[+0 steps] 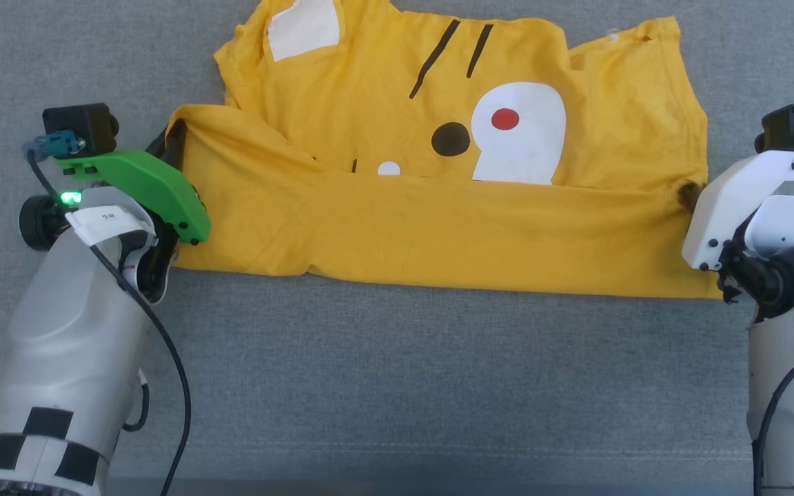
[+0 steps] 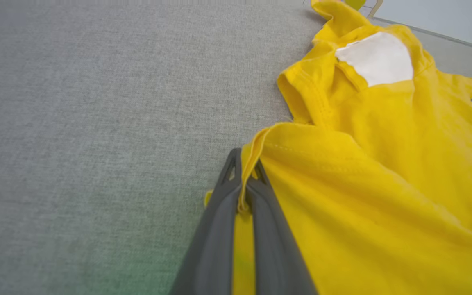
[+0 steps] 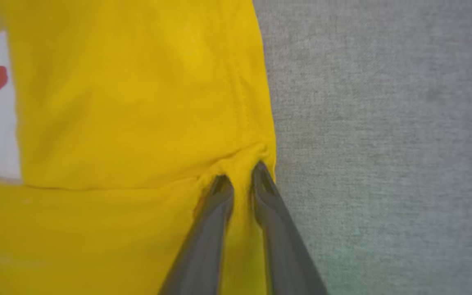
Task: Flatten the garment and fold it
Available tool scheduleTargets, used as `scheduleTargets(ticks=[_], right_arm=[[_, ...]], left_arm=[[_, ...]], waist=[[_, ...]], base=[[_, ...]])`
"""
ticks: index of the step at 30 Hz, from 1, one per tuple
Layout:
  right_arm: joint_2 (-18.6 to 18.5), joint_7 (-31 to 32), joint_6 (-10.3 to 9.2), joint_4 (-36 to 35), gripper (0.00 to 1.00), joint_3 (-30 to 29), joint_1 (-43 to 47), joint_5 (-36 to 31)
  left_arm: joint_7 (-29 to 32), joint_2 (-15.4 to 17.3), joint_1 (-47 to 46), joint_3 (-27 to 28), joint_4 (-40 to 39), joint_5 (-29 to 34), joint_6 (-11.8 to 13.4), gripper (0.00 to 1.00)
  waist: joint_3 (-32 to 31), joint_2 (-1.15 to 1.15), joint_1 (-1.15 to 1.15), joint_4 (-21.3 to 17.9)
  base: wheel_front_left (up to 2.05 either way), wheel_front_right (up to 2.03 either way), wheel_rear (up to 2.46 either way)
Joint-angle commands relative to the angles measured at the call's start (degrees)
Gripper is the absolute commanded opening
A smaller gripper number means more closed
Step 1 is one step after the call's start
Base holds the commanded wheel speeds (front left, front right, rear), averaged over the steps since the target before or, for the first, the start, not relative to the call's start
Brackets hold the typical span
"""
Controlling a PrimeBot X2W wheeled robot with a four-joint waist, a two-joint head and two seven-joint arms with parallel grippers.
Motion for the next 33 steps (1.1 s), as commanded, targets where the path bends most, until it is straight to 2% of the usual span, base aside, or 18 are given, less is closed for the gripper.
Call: scheduleTargets(ticks=[1, 10, 15, 19, 23, 29, 33], right_arm=[[0.6, 0.0, -0.09, 2.5, 1.0, 0.6, 1.7, 0.4], [0.6, -10.8, -0.09, -0.5, 1.0, -2.4, 5.1, 7.0], [0.6, -15.0, -0.09, -3.4, 1.0, -3.9, 10.6, 9.8], [0.6, -15.0, -0.09, -5.2, 1.0, -5.0, 14.7, 10.7], [0.6, -14.7, -0.09, -6.7, 1.0, -6.5, 16.8, 11.4], [0.6, -14.4, -0.09, -8.1, 1.0, -7.1, 16.9, 11.9], [0.6, -14.5, -0.09, -8.9, 1.0, -6.5, 16.3, 12.4]], left_arm=[[-0.9, -0.2, -1.6, -0.1, 0.7, 0.5, -0.4, 1.0], [-9.6, -1.1, -0.8, 1.1, 2.9, -0.7, -1.5, 1.0], [-10.6, -0.8, 5.3, 2.7, 1.6, -2.4, 0.0, 1.0], [-3.0, -1.2, 10.9, 2.8, 0.1, -5.1, 2.0, 1.0], [8.1, -0.7, 14.2, 1.1, -3.8, -6.3, 5.2, 1.0], [21.6, 2.4, 16.8, -3.2, -11.3, -4.4, 9.1, 1.0], [26.5, 4.1, 16.9, -4.8, -12.5, -3.5, 10.5, 1.0]], waist=[[-0.7, 0.0, 0.0, -0.1], [-8.4, 0.0, 0.0, 0.9], [-12.6, 0.0, 0.0, 1.1], [-14.2, 0.0, 0.0, 1.1], [-14.7, 0.0, 0.0, 1.0], [-13.6, 0.0, 0.0, 0.1], [-12.2, 0.0, 0.0, -1.0]], base=[[0.0, 0.0, 0.0], [0.0, 0.0, 0.0], [0.0, 0.0, 0.0], [0.0, 0.0, 0.0], [0.0, 0.0, 0.0], [0.0, 0.0, 0.0], [0.0, 0.0, 0.0]])
